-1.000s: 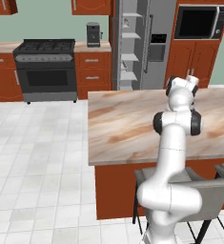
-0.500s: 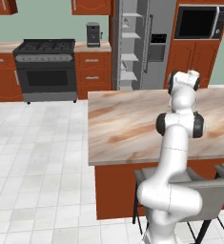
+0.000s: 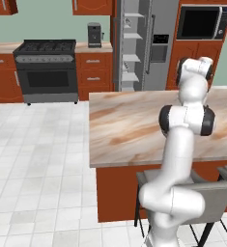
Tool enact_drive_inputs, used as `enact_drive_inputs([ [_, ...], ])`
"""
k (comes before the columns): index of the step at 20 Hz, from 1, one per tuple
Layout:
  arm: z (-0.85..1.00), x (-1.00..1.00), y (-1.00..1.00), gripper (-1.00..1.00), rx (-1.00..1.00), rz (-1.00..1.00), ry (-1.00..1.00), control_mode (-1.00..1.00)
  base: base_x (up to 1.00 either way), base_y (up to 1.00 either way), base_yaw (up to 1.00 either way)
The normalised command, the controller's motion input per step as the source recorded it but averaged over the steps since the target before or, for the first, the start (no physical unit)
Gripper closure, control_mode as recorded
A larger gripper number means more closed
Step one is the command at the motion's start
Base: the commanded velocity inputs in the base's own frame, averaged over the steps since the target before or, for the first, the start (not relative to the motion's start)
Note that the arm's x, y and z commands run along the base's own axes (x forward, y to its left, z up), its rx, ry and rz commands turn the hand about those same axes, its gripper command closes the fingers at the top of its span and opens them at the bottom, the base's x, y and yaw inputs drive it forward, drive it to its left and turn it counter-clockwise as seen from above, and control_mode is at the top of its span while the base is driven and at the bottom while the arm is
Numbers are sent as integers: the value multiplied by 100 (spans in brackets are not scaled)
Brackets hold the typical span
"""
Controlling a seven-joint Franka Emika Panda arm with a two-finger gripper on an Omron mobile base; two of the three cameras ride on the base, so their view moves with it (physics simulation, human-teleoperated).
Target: Retrieve the tangerine and apple from the fridge and place them into the bowl on the dining table.
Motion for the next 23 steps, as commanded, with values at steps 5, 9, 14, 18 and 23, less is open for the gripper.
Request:
enact_drive_inputs([
  [5,22,-100,72,-100,-26,0,-39,-100,0,0,0],
  [9,0,-100,48,-100,-15,0,-46,-100,0,0,0],
  [14,9,-100,8,-100,0,0,-47,-100,0,0,0],
  [18,64,-100,-19,-100,0,-2,-27,-100,0,0,0],
  [23,100,-76,-36,-100,0,0,-5,-100,0,0,0],
])
